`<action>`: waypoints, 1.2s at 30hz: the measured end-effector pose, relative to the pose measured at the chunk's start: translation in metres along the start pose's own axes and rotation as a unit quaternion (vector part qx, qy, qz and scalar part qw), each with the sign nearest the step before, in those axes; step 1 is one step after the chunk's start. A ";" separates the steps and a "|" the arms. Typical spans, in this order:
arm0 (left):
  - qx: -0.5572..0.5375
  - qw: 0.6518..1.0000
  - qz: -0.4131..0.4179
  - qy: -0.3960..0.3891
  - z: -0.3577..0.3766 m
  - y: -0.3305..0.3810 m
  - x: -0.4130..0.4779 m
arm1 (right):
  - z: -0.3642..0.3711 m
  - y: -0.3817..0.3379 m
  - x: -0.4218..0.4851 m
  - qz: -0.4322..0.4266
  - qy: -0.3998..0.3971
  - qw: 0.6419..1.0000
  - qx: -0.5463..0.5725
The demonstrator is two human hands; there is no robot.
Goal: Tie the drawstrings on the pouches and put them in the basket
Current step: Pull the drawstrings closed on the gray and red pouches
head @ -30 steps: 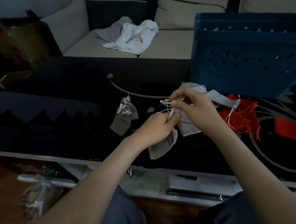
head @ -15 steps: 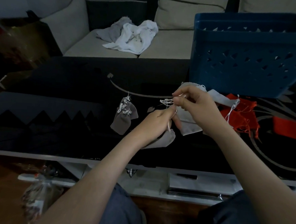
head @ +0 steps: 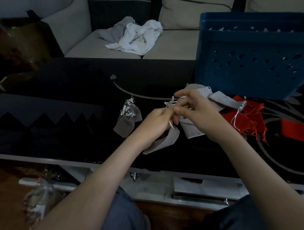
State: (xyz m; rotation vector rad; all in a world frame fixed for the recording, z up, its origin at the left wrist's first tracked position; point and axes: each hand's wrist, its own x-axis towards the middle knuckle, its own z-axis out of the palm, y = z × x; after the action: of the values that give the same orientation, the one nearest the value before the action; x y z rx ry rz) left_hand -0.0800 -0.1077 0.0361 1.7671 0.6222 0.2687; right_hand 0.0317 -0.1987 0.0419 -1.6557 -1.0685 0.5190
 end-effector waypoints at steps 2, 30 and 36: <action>-0.002 1.000 0.004 0.005 0.000 0.000 0.000 | 0.000 0.000 0.000 -0.001 -0.008 1.000 0.004; -0.057 0.998 0.002 0.013 -0.003 -0.006 0.001 | -0.002 0.004 0.000 0.019 0.121 0.992 0.016; -0.099 0.994 0.035 0.037 0.001 -0.003 -0.001 | 0.001 -0.003 -0.004 0.053 0.044 0.993 0.092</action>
State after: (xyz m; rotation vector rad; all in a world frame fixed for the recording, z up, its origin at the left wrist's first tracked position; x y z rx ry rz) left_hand -0.0809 -0.1083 0.0328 1.5953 0.5679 0.4310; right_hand 0.0273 -0.2013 0.0436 -1.5638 -0.8470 0.5904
